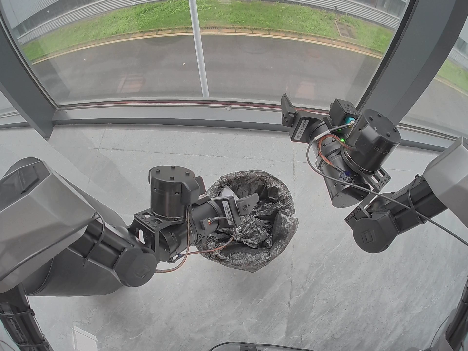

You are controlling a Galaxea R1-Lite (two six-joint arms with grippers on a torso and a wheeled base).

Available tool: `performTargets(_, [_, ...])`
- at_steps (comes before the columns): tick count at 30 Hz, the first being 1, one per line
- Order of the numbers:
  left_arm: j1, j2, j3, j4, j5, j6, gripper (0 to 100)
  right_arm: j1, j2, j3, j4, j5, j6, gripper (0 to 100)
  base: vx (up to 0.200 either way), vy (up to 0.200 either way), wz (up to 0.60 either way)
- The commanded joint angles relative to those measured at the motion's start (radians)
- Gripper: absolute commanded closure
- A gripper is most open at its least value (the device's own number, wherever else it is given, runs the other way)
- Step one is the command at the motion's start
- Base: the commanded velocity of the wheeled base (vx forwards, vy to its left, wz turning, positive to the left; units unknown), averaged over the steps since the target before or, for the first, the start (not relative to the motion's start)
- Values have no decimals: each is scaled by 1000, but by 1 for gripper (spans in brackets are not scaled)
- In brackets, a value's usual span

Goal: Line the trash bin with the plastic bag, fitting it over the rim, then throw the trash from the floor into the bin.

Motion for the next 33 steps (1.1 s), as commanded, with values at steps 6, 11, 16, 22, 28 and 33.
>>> performTargets(6, [59,76,-74,32,-137,-74,0,-6,9,-7,0,0,-1,0,0,0,0])
performTargets(11, [59,87,-74,30,-131,-74,0,-7,9,-7,8,1,-2,0,0,0,0])
performTargets(16, [59,65,-68,36,-127,-74,0,-10,11,-7,16,1,-1,0,0,0,0])
performTargets(22, [60,16,-14,15,-78,-74,0,4,77,-4,16,4,1,0,0,0,0])
performTargets(28, [106,-189,76,7,-64,-68,0,16,252,-103,91,17,-15,0,0,0,0])
performTargets(33, [166,-278,137,7,-72,-73,0,24,322,-251,258,17,-15,0,0,0,0])
